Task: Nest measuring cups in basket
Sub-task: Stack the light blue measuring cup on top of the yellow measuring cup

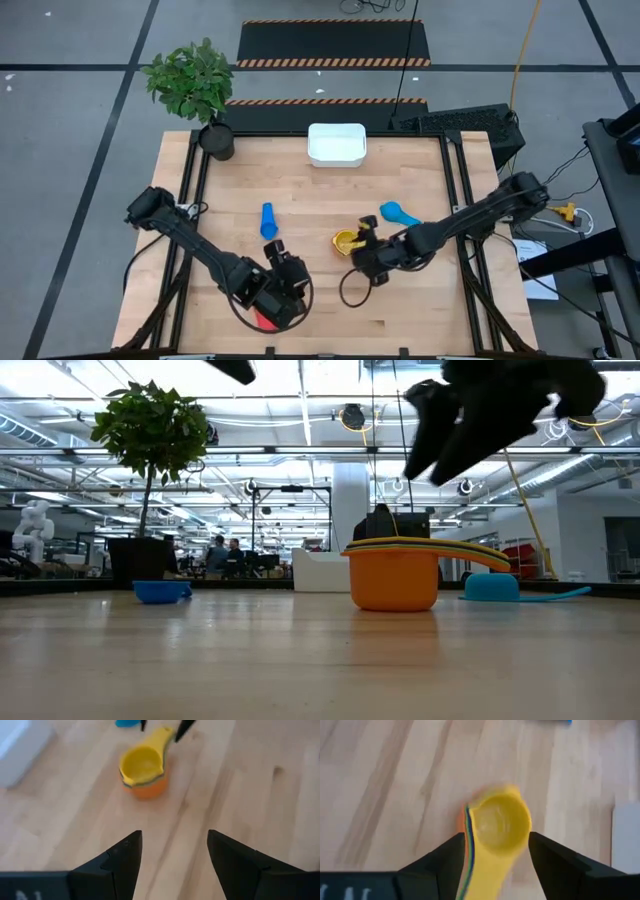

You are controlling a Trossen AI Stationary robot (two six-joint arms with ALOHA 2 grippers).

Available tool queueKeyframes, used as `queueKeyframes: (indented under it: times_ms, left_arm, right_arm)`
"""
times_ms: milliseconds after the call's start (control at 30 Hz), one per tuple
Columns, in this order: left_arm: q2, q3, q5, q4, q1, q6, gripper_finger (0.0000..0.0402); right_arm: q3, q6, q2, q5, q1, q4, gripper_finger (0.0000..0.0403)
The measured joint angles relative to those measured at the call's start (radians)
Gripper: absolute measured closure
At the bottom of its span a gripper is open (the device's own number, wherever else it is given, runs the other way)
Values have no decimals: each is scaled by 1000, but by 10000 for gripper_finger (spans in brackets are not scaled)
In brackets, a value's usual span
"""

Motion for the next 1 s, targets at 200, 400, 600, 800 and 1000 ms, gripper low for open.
queueKeyframes:
  times_ms: [200, 400, 600, 800, 1000]
  left_arm:
    - [3, 0, -21, 4, 4, 43, 174]
    - [6, 0, -75, 3, 11, 54, 174]
    - [7, 0, -76, 3, 13, 54, 174]
    - [7, 0, -74, 9, 13, 48, 174]
    - [7, 0, -68, 11, 13, 46, 174]
  right_arm:
    - [-143, 97, -140, 136, 1, -148, 183]
    - [-359, 14, -225, 183, -9, -191, 183]
    - [-496, -163, -259, 180, -10, -144, 183]
    - [-492, -166, -259, 156, -41, -142, 183]
    - [-410, -78, -220, 42, -113, -245, 183]
